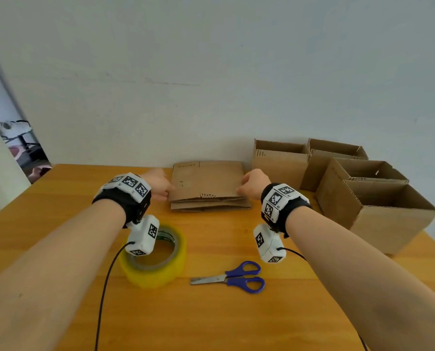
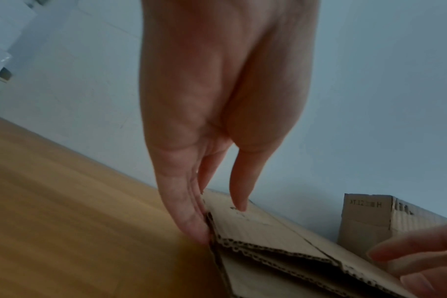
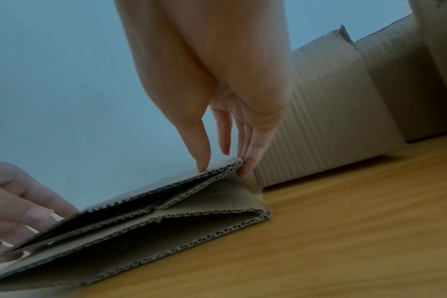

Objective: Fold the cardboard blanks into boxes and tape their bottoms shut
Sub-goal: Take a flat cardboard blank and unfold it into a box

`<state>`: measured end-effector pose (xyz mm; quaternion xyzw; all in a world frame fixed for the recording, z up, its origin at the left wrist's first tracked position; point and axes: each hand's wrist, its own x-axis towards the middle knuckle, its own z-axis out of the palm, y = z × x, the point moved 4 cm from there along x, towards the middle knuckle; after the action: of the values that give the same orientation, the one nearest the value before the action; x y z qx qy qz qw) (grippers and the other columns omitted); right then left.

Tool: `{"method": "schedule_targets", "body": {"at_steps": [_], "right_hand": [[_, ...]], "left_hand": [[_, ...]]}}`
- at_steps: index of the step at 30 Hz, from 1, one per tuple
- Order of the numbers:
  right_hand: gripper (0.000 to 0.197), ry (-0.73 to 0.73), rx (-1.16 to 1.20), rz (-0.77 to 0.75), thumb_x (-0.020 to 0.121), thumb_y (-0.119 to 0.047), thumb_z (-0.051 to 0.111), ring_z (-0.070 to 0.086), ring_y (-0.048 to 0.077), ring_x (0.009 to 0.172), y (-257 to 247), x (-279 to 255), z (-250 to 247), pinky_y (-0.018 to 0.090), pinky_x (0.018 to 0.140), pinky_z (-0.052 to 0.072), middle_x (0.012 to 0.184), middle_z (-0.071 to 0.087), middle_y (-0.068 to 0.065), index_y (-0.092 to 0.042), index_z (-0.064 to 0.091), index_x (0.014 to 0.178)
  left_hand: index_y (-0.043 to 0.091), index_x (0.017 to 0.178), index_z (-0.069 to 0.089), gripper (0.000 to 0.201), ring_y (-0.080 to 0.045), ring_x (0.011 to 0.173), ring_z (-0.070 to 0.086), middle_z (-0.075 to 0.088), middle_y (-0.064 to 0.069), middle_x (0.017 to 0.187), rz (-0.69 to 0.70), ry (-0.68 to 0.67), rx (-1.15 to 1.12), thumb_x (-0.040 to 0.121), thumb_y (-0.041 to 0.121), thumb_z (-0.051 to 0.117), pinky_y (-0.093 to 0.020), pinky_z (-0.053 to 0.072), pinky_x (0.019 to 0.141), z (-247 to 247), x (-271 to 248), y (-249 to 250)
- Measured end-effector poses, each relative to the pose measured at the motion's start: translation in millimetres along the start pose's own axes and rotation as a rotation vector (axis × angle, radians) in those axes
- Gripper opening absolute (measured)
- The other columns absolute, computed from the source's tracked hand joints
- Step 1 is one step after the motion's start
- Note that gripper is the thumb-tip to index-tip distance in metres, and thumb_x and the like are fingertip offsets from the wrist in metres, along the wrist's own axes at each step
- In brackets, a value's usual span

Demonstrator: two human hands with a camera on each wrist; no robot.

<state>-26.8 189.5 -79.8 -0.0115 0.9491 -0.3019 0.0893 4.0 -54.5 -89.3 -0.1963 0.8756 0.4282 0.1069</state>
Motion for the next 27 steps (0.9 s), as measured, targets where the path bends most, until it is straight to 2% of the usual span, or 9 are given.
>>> {"method": "schedule_targets", "body": {"at_steps": [2, 4, 8, 12, 16, 20, 22, 27], "right_hand": [[0.04, 0.035, 0.027, -0.005, 0.087, -0.012, 0.066, 0.057, 0.027, 0.114, 0, -2, -2, 0.029, 0.087, 0.046, 0.124, 0.059, 0.014, -0.002, 0.055, 0.125], [0.051, 0.046, 0.045, -0.01, 0.085, -0.014, 0.069, 0.055, 0.027, 0.117, 0, -6, -3, 0.031, 0.092, 0.046, 0.128, 0.057, 0.013, -0.003, 0.049, 0.131], [0.059, 0.043, 0.099, -0.016, 0.085, -0.017, 0.07, 0.052, 0.029, 0.12, 0, -16, -5, 0.033, 0.094, 0.045, 0.132, 0.052, 0.013, -0.004, 0.042, 0.135], [0.078, 0.072, 0.196, -0.057, 0.084, -0.019, 0.071, 0.046, 0.029, 0.128, 4, -31, -13, 0.038, 0.099, 0.043, 0.144, 0.043, 0.012, -0.009, 0.026, 0.147], [0.069, 0.113, 0.238, -0.122, 0.087, -0.023, 0.067, 0.048, 0.028, 0.126, 10, -55, -25, 0.037, 0.098, 0.044, 0.142, 0.045, 0.01, -0.012, 0.031, 0.145], [0.064, 0.19, 0.269, -0.118, 0.089, -0.029, 0.065, 0.052, 0.028, 0.121, 25, -77, -40, 0.033, 0.092, 0.044, 0.137, 0.049, 0.012, -0.009, 0.036, 0.142], [0.064, 0.226, 0.291, -0.107, 0.088, -0.032, 0.065, 0.053, 0.027, 0.119, 36, -88, -45, 0.032, 0.091, 0.044, 0.135, 0.05, 0.012, -0.007, 0.037, 0.14], [0.065, 0.312, 0.32, -0.104, 0.088, -0.031, 0.066, 0.057, 0.027, 0.111, 64, -115, -52, 0.036, 0.09, 0.048, 0.127, 0.054, 0.011, -0.011, 0.033, 0.14]], "left_hand": [[-0.002, 0.126, 0.049, 0.038, -0.022, 0.097, 0.058, 0.057, -0.01, 0.12, 0.01, -0.003, -0.003, 0.09, 0.006, 0.061, -0.029, 0.05, 0.075, -2, -1, 0], [0.0, 0.113, 0.057, 0.026, -0.021, 0.093, 0.06, 0.063, -0.011, 0.115, 0.022, -0.003, -0.006, 0.088, 0.008, 0.063, -0.03, 0.051, 0.074, -5, -2, -1], [-0.001, 0.122, 0.053, 0.04, -0.027, 0.103, 0.06, 0.062, -0.012, 0.114, 0.038, 0.015, -0.076, 0.085, 0.006, 0.066, -0.035, 0.052, 0.08, -12, -14, -2], [0.007, 0.119, 0.049, 0.041, -0.03, 0.105, 0.061, 0.06, -0.011, 0.11, 0.103, 0.051, -0.09, 0.083, 0.004, 0.068, -0.042, 0.052, 0.09, -17, -37, 2], [0.011, 0.11, 0.05, 0.034, -0.028, 0.097, 0.065, 0.063, -0.011, 0.11, 0.201, 0.044, -0.059, 0.082, 0.006, 0.07, -0.043, 0.054, 0.087, -15, -63, 10], [0.011, 0.109, 0.051, 0.031, -0.025, 0.093, 0.066, 0.063, -0.01, 0.108, 0.268, 0.058, -0.03, 0.084, 0.011, 0.069, -0.03, 0.055, 0.068, -4, -92, 16], [0.014, 0.107, 0.052, 0.029, -0.025, 0.093, 0.066, 0.063, -0.008, 0.108, 0.314, 0.062, 0.012, 0.083, 0.013, 0.07, -0.029, 0.055, 0.066, 5, -105, 20], [0.015, 0.12, 0.053, 0.038, -0.027, 0.096, 0.063, 0.059, -0.003, 0.109, 0.413, 0.109, -0.014, 0.086, 0.012, 0.067, -0.031, 0.057, 0.065, 39, -128, 22]]}}
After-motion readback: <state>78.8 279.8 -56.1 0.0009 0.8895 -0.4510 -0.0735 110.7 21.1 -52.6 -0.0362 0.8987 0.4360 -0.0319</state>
